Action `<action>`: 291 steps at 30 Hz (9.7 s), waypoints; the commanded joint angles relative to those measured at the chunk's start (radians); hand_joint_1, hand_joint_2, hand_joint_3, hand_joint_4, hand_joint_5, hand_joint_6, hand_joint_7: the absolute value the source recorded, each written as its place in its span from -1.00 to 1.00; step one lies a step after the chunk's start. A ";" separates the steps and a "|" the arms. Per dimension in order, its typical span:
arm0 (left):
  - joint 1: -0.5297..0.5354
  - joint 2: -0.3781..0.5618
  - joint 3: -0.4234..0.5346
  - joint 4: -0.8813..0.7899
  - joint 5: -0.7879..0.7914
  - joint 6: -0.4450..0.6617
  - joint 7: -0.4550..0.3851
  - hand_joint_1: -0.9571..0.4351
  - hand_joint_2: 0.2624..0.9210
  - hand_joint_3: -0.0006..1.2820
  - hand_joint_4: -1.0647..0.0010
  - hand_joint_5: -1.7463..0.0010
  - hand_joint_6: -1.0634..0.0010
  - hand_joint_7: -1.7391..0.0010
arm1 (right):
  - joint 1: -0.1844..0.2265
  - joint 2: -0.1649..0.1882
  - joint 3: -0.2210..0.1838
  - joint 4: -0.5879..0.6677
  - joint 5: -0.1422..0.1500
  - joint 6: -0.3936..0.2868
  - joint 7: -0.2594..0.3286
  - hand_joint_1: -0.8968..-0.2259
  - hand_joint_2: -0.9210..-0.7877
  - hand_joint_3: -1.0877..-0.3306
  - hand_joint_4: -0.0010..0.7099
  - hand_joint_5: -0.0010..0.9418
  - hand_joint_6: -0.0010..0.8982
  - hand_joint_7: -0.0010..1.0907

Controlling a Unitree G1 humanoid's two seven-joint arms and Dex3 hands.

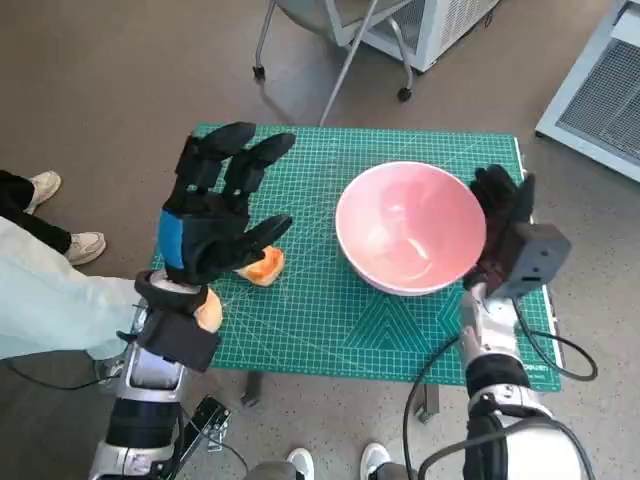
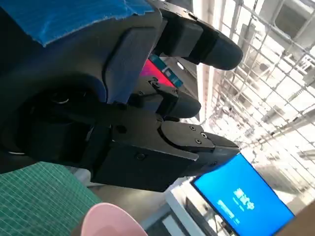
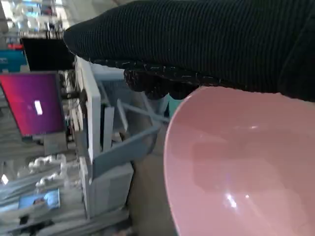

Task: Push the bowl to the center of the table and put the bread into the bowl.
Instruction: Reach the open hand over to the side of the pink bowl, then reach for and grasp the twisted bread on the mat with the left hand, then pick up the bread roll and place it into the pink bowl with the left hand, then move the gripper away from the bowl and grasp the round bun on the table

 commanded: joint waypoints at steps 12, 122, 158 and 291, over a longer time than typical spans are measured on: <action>0.054 0.019 0.034 -0.047 0.029 0.012 0.038 0.27 0.98 -0.83 0.51 0.30 0.51 0.14 | -0.048 0.062 0.000 0.030 0.009 0.077 0.035 0.15 -1.00 -0.70 -0.30 -1.00 -1.00 0.60; -0.680 0.274 -0.888 1.003 0.986 0.031 -0.071 0.36 1.00 -0.67 -0.29 0.85 -0.36 0.56 | 0.186 -0.117 0.163 -0.431 0.000 -0.475 0.275 -0.07 -1.00 -0.29 0.01 -0.97 -0.83 0.35; -0.846 0.418 -0.579 0.813 0.611 -0.018 -0.151 0.38 0.99 -0.88 -0.14 -0.30 -0.32 -0.38 | 0.193 -0.115 0.159 -0.446 0.012 -0.463 0.281 -0.05 -1.00 -0.30 0.00 -0.98 -0.85 0.37; 0.037 0.825 -0.166 -0.109 0.456 -0.060 -0.539 0.36 0.47 -0.99 -0.02 0.99 -0.22 0.98 | 0.232 -0.078 0.191 -0.581 0.045 -0.361 0.342 -0.08 -1.00 -0.43 0.03 -0.99 -0.90 0.53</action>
